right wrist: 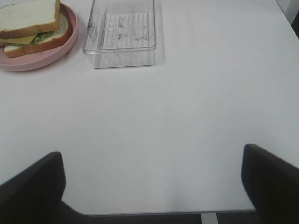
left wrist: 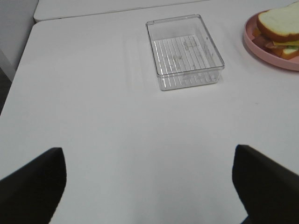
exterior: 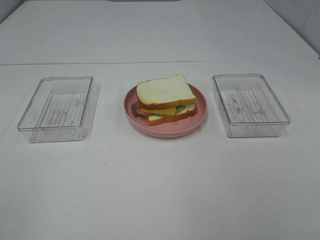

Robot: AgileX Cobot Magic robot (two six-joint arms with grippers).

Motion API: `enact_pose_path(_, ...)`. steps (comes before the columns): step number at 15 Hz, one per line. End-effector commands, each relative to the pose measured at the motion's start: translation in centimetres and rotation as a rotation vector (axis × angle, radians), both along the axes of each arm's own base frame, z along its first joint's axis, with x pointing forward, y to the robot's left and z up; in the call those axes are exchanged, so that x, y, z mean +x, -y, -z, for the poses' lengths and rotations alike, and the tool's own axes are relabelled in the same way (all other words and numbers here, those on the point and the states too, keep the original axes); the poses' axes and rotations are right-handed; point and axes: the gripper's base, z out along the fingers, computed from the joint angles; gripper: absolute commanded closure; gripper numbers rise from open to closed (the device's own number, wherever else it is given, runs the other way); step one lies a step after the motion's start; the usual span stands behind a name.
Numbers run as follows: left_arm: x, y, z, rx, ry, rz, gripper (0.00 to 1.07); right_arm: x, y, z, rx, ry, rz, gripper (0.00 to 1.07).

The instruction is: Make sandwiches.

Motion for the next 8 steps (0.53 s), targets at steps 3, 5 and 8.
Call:
enact_pose_path(3, -0.4, 0.06, 0.02, -0.003, 0.03, -0.003, 0.18, -0.39, -0.02, -0.03, 0.001, 0.04, -0.002, 0.09)
enact_pose_path(5, -0.36, 0.06, 0.02, -0.003, 0.028, -0.003, 0.18, -0.39, -0.02, -0.03, 0.001, 0.04, -0.002, 0.09)
enact_pose_path(8, -0.27, 0.06, 0.01, -0.004, 0.022, -0.003, 0.18, -0.39, -0.02, -0.03, 0.001, 0.04, -0.002, 0.09)
